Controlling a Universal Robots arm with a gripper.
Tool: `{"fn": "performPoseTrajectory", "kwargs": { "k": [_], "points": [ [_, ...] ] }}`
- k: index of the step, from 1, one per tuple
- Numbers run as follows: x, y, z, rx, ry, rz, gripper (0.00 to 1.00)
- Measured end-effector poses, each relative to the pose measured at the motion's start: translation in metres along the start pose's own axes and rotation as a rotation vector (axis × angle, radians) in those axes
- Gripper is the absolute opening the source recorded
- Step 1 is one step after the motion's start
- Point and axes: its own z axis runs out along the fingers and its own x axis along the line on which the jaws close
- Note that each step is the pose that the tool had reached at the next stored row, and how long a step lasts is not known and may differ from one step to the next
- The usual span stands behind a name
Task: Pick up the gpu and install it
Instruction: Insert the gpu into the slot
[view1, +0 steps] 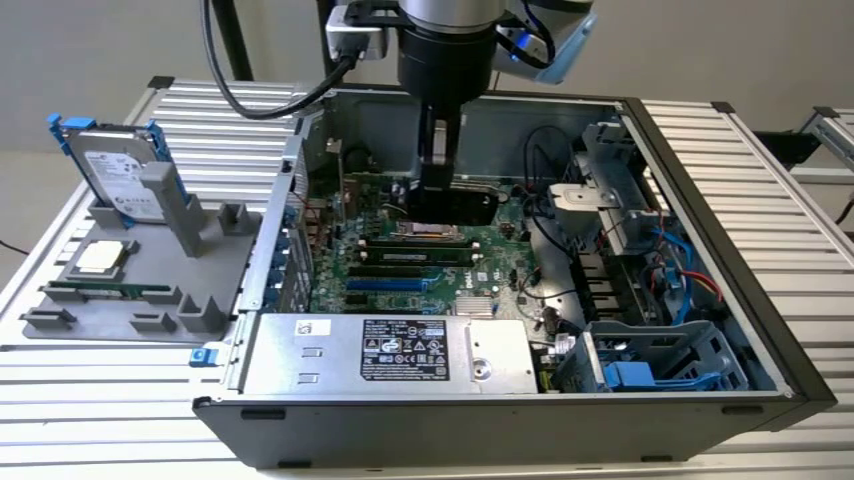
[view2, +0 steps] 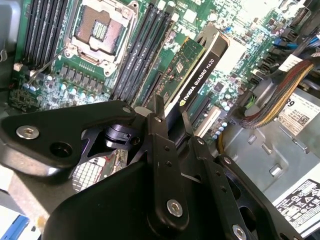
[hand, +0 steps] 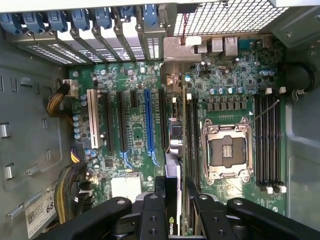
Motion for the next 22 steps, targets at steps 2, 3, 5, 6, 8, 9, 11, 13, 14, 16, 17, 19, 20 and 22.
{"fn": "performPoseTrajectory", "kwargs": {
  "k": [2,3,5,6,8,9,11,13,14,16,17,19,20,22],
  "points": [
    [0.0002,0.0004,0.0017,-0.0001,0.0,-0.007,0.0],
    [0.0003,0.0007,0.0027,-0.0002,0.0,-0.011,0.0],
    [0.0004,0.0013,0.0047,-0.0002,-0.0001,-0.017,0.0],
    [0.0005,0.0017,0.0057,-0.0002,-0.0001,-0.02,0.0],
    [0.0005,0.0024,0.0075,-0.0002,-0.0002,-0.024,0.0],
    [0.0006,0.0026,0.0081,-0.0003,-0.0002,-0.026,0.0],
    [0.0006,0.0027,0.0082,-0.001,0.0001,-0.027,0.0],
    [0.0006,0.0027,0.0083,-0.0011,0.0,-0.027,0.0],
    [0.0006,0.0027,0.0084,-0.001,-0.0002,-0.026,0.0],
    [0.0006,0.0027,0.0084,-0.0011,-0.0001,-0.026,0.0],
    [0.0006,0.0027,0.0085,-0.0011,-0.0002,-0.026,0.0],
    [0.0009,0.0028,0.009,-0.001,-0.0004,-0.026,0.0],
    [0.0012,0.0027,0.0092,-0.0009,-0.0004,-0.026,0.0],
    [0.0022,0.0026,0.0095,-0.0011,-0.0002,-0.026,0.0]
  ]
}}
